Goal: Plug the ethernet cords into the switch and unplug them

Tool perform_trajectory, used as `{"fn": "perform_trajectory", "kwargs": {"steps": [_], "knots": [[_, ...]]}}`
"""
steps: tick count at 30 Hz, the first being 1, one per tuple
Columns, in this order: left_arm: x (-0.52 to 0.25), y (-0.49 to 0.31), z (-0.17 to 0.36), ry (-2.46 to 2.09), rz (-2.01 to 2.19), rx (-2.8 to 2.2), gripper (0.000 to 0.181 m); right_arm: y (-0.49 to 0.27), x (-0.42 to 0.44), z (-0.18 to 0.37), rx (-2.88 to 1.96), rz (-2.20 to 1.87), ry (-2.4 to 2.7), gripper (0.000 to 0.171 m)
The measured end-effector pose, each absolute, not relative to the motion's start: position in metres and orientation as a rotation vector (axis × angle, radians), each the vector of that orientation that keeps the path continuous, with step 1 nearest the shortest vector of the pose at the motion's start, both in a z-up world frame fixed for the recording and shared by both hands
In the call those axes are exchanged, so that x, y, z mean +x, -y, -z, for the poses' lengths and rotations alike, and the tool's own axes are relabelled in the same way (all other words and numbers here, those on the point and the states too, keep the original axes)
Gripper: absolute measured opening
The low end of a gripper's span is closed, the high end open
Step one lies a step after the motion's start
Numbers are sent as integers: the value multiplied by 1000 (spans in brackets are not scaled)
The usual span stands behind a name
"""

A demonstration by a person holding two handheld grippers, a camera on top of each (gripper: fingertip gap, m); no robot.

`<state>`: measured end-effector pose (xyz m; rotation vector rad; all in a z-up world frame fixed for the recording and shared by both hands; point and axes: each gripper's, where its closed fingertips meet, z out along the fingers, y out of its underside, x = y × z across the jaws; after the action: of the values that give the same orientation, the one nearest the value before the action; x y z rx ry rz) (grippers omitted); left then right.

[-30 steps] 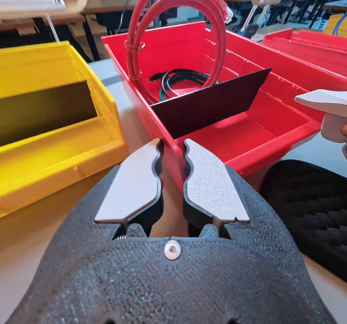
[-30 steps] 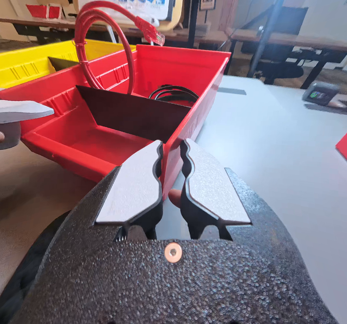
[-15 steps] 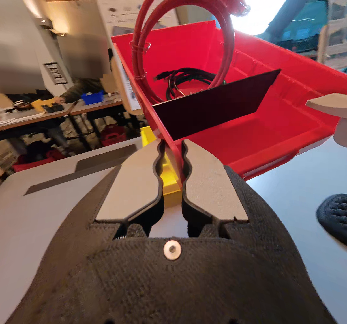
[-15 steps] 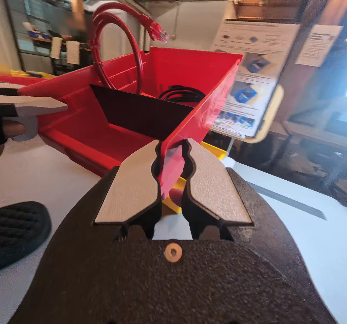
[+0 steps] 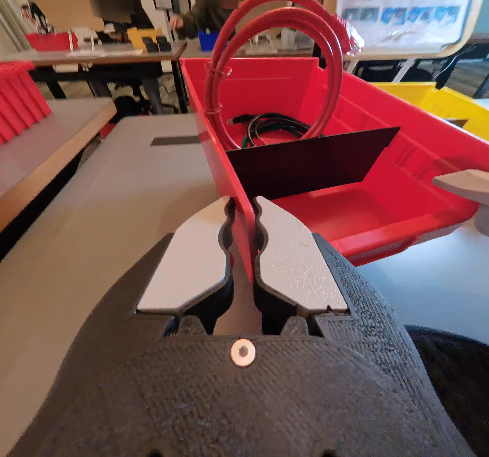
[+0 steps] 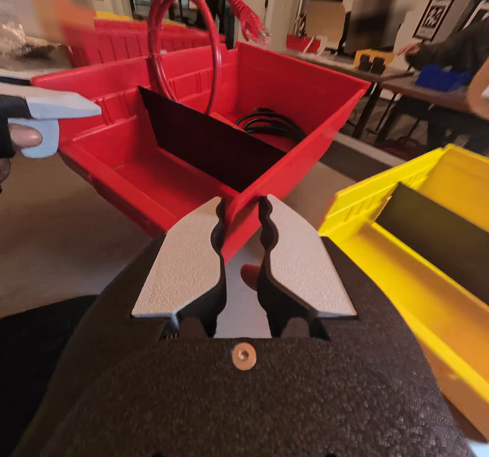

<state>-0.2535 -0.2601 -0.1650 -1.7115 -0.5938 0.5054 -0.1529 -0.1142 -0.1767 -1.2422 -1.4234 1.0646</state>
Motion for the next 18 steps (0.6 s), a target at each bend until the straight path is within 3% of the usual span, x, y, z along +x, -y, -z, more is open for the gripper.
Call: {"fn": "perform_trajectory", "kwargs": {"steps": [4, 10, 18], "knots": [[-270, 260, 206, 633, -540, -1816, 9, 118, -163, 229, -1302, -1015, 1514, 26], [-269, 237, 225, 643, -492, -1821, 13, 91, -164, 228, -1304, -923, 1641, 29], [-228, 230, 156, 314, -592, -1801, 32, 35, -97, 190, -1247, -834, 1797, 52]]}}
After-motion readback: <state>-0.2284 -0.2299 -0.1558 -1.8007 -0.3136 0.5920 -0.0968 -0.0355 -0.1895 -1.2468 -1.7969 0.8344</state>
